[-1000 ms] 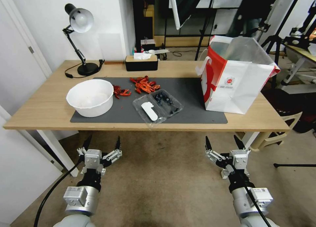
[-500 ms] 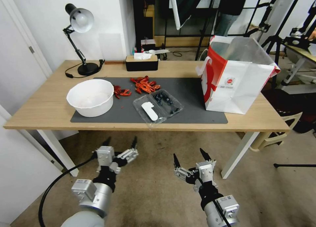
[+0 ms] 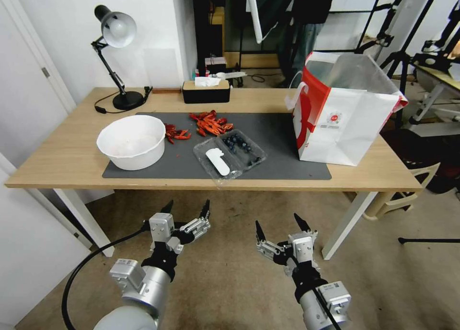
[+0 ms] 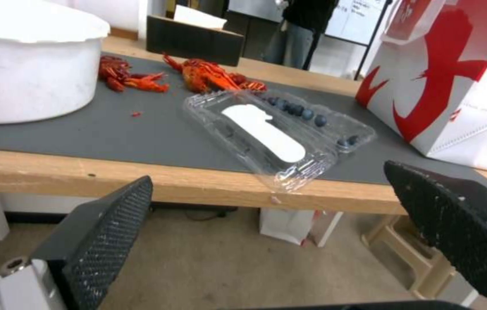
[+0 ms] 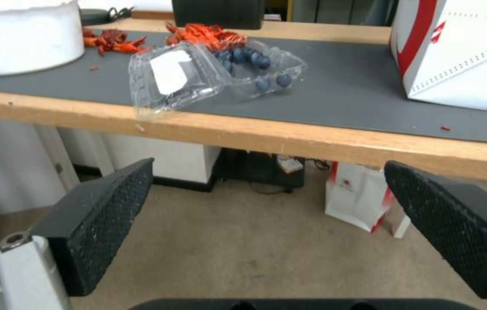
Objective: Close the takeout container lid, then place the container into the takeout bag.
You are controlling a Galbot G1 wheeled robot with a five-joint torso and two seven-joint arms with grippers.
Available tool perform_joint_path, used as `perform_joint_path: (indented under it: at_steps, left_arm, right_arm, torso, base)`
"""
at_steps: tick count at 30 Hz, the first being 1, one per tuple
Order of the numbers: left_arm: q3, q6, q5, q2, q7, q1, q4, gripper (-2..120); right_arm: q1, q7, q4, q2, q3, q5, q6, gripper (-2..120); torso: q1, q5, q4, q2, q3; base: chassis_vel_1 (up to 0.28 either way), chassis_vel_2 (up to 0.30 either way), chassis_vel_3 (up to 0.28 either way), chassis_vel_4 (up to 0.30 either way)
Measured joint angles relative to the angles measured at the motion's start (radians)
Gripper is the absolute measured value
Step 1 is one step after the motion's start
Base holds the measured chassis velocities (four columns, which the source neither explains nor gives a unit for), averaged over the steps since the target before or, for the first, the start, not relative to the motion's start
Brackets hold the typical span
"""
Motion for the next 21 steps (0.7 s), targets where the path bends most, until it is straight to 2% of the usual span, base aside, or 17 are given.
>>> perform_joint_path:
  at_steps: [6, 10, 13, 14, 17, 21]
  left_arm:
    - [-0.008, -0.010, 0.002, -0.001, 0.008, -0.001, 0.014, 100]
    - [-0.011, -0.010, 0.003, 0.005, 0.008, -0.007, 0.020, 100]
    - [-0.021, -0.018, 0.002, 0.008, 0.008, -0.010, 0.030, 100]
    - [-0.021, -0.018, 0.002, 0.008, 0.008, -0.010, 0.030, 100]
    - [-0.030, -0.030, 0.003, 0.008, 0.009, -0.011, 0.040, 100]
    - [-0.035, -0.033, 0.006, 0.005, 0.010, -0.013, 0.048, 100]
  right_arm:
    - [0.027, -0.015, 0.004, -0.012, 0.013, 0.077, -0.010, 100]
    - [0.056, -0.022, 0.017, -0.032, 0.026, 0.182, -0.029, 100]
    - [0.111, -0.020, 0.020, -0.053, 0.030, 0.336, -0.070, 100]
    - [0.111, -0.020, 0.020, -0.053, 0.030, 0.336, -0.070, 100]
    - [0.191, 0.008, 0.005, -0.072, 0.027, 0.506, -0.119, 100]
    - [0.255, 0.026, -0.021, -0.093, 0.025, 0.602, -0.137, 100]
  torso:
    - [0.000, 0.0000, 0.0000, 0.000, 0.000]
    - [0.000, 0.0000, 0.0000, 0.000, 0.000]
    - [0.000, 0.0001, 0.0000, 0.000, 0.000]
    - [0.000, 0.0001, 0.0000, 0.000, 0.000]
    - [0.000, 0.0000, -0.0001, 0.000, 0.000]
    - [0.000, 0.0000, 0.0000, 0.000, 0.000]
  base:
    - [0.000, 0.000, 0.000, 0.000]
    - [0.000, 0.000, 0.000, 0.000]
    - [0.000, 0.000, 0.000, 0.000]
    - [0.000, 0.000, 0.000, 0.000]
    - [0.000, 0.000, 0.000, 0.000]
    - [0.000, 0.000, 0.000, 0.000]
